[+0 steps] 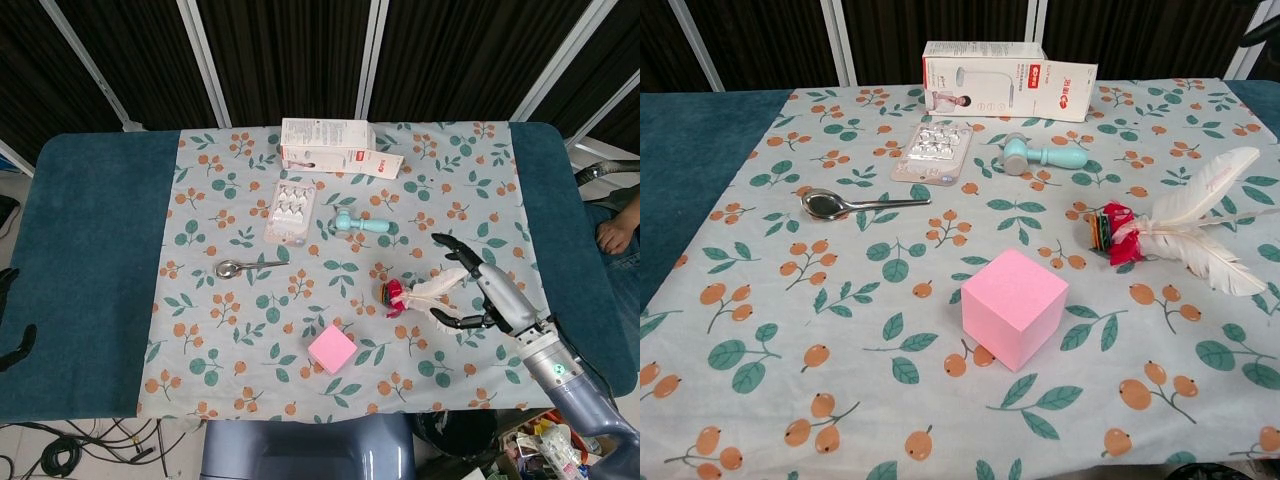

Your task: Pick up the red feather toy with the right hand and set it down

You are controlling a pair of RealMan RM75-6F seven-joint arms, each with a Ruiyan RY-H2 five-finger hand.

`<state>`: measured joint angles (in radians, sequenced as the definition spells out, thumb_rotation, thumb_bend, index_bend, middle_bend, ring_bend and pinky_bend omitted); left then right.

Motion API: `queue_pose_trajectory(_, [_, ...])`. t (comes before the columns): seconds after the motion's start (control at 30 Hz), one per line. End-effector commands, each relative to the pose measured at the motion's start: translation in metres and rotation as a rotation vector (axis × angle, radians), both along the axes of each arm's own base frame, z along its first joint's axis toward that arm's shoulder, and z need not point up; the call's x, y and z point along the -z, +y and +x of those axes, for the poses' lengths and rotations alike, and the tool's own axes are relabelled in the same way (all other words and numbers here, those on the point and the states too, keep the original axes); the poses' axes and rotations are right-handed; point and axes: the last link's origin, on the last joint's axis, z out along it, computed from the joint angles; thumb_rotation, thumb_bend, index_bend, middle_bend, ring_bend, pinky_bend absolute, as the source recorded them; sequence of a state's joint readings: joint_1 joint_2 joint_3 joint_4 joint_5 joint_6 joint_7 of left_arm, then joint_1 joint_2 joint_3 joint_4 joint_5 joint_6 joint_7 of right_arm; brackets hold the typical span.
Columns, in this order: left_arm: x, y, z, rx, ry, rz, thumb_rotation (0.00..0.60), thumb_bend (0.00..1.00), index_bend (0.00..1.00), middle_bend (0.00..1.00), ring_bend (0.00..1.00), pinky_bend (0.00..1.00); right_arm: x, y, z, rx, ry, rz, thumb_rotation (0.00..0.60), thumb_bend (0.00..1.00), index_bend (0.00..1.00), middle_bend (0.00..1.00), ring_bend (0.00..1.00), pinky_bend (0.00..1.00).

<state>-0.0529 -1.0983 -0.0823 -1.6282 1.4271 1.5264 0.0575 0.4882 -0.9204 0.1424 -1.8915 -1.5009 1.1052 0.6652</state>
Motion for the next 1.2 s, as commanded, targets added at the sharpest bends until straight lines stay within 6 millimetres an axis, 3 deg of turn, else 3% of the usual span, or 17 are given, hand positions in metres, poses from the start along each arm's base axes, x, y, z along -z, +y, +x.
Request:
queue_pose_trajectory(0.03, [0.000, 0.000, 0.000, 0.000, 0.001, -0.002, 0.600, 0.39, 0.06, 0.08, 0.00, 0.00, 0.012, 0.012, -0.016, -0.021, 0.127, -0.059, 0.600, 0.18, 0.06, 0.04, 0.05, 0.14])
queue_pose_trajectory(0.43, [0.000, 0.000, 0.000, -0.002, 0.004, -0.002, 0.600, 0.39, 0.06, 0.08, 0.00, 0.00, 0.040, 0.026, -0.040, -0.080, 0.383, -0.205, 0.600, 0.18, 0.23, 0.04, 0.05, 0.14])
queue_pose_trajectory(0.73, [0.000, 0.000, 0.000, -0.007, 0.004, 0.001, 0.600, 0.39, 0.06, 0.08, 0.00, 0.00, 0.056, 0.023, -0.059, -0.093, 0.539, -0.317, 0.600, 0.19, 0.29, 0.04, 0.05, 0.14])
queue_pose_trajectory(1.2, [0.000, 0.000, -0.001, -0.010, 0.004, 0.001, 0.600, 0.39, 0.06, 0.08, 0.00, 0.00, 0.072, 0.028, -0.079, -0.056, 0.567, -0.290, 0.600, 0.19, 0.32, 0.04, 0.05, 0.14])
